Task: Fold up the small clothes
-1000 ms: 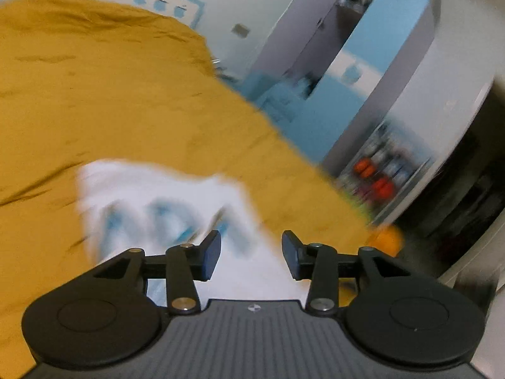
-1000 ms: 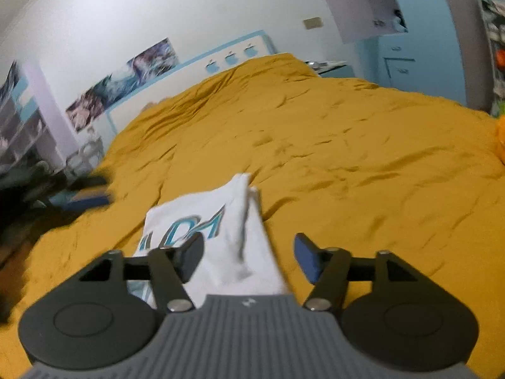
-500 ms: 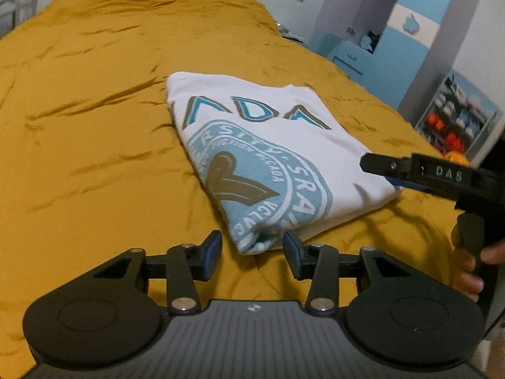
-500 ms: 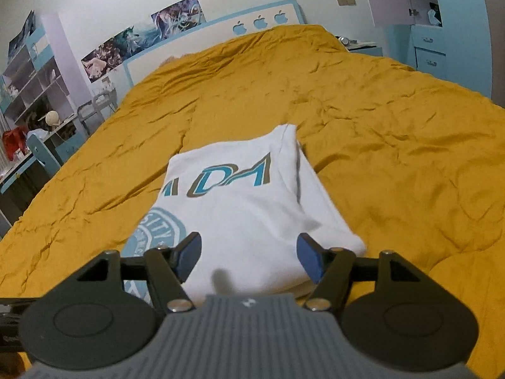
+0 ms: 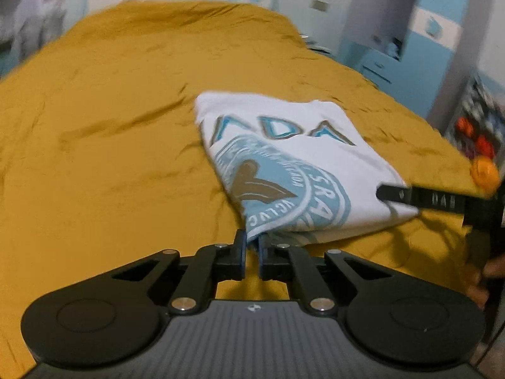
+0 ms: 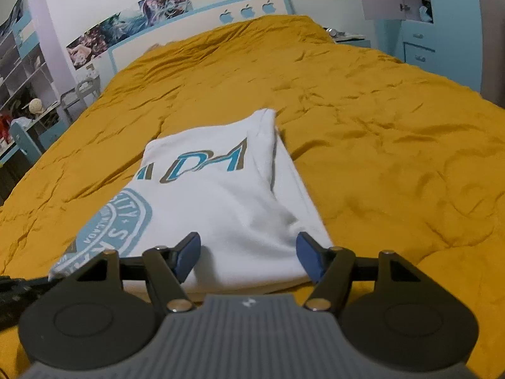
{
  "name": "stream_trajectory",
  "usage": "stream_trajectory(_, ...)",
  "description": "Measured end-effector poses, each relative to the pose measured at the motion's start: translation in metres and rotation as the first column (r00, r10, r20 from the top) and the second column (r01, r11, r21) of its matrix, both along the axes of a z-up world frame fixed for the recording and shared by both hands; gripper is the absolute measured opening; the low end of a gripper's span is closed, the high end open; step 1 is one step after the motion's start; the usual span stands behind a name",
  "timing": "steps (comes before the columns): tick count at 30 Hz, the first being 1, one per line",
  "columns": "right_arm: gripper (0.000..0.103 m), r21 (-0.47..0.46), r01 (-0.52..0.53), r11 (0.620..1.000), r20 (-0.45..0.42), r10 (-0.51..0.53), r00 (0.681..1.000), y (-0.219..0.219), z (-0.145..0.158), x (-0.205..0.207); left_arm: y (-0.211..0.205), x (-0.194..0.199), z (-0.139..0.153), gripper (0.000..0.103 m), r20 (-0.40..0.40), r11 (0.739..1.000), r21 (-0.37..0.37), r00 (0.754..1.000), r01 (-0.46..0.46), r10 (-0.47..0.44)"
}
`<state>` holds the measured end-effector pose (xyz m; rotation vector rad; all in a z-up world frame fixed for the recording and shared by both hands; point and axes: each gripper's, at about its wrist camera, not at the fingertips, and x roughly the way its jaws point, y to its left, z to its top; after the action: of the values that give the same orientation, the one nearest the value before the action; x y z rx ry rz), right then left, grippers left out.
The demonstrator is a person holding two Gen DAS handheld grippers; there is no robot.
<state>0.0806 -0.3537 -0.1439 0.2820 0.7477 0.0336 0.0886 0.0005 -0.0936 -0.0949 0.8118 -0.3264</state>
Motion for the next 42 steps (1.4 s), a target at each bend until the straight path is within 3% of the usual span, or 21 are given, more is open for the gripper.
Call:
stream_trajectory(2,0.063,-0.026,-0.017,1.000,-0.007,0.017,1.000,0.003,-0.003,0.001,0.009,0.005,-0.013,0.007,-0.059,0.999,-0.024,0.998,-0.036,0.034)
stream_trajectory(3,0.063,-0.045,-0.024,0.999,-0.010,0.023,1.000,0.006,-0.005,0.002,0.012,0.007,-0.019,0.000,-0.080,0.998,-0.016,0.995,-0.056,0.055)
stream_trajectory(4,0.063,-0.065,-0.026,0.998,-0.012,0.026,1.000,0.008,-0.005,0.002,0.016,0.012,-0.026,0.000,-0.107,0.996,0.021,0.990,-0.084,0.086)
stream_trajectory(7,0.063,-0.096,-0.039,0.995,-0.021,0.037,0.999,0.010,-0.006,0.005,0.039,0.015,-0.029,0.000,-0.153,0.989,-0.092,0.983,-0.119,0.104)
stream_trajectory(12,0.063,-0.044,-0.010,0.999,0.041,0.012,0.999,0.004,0.017,0.005,0.049,0.013,0.000,0.000,-0.089,0.972,-0.225,0.995,-0.074,0.055)
stream_trajectory(16,0.063,-0.016,-0.099,0.995,0.090,0.100,0.991,0.010,0.031,0.016,0.025,0.026,0.011,0.002,-0.040,0.945,-0.326,0.998,0.026,-0.041)
stream_trajectory(20,0.063,-0.072,-0.125,0.990,0.025,0.127,0.992,0.018,0.020,0.028,-0.005,0.043,0.005,0.004,-0.019,0.941,-0.326,0.995,0.085,-0.096)
stream_trajectory(24,0.063,-0.104,-0.097,0.990,-0.039,0.093,0.995,0.012,-0.001,0.029,-0.017,0.050,-0.031,0.006,-0.153,0.975,-0.216,0.985,0.044,-0.078)
stream_trajectory(27,0.062,-0.119,-0.130,0.984,-0.046,0.126,0.991,0.012,0.003,0.033,-0.015,0.050,-0.043,0.006,-0.170,0.968,-0.250,0.983,0.024,-0.069)
stream_trajectory(30,0.063,-0.087,-0.143,0.986,0.035,0.147,0.989,0.002,0.021,0.052,-0.010,0.055,-0.038,0.006,-0.190,0.956,-0.292,0.980,0.005,-0.063)
stream_trajectory(33,0.064,-0.079,-0.117,0.990,0.085,0.124,0.989,-0.015,0.030,0.096,0.003,0.057,-0.020,0.007,-0.132,0.932,-0.363,0.989,0.011,-0.063)
stream_trajectory(37,0.064,0.019,-0.077,0.997,0.071,0.075,0.995,-0.044,0.016,0.163,0.020,0.097,-0.003,0.019,-0.071,0.908,-0.417,0.997,-0.038,0.009)
stream_trajectory(42,0.064,0.141,-0.003,0.990,0.030,-0.001,1.000,-0.065,-0.009,0.204,0.028,0.198,-0.024,0.019,-0.142,0.874,-0.465,0.987,-0.138,0.080)
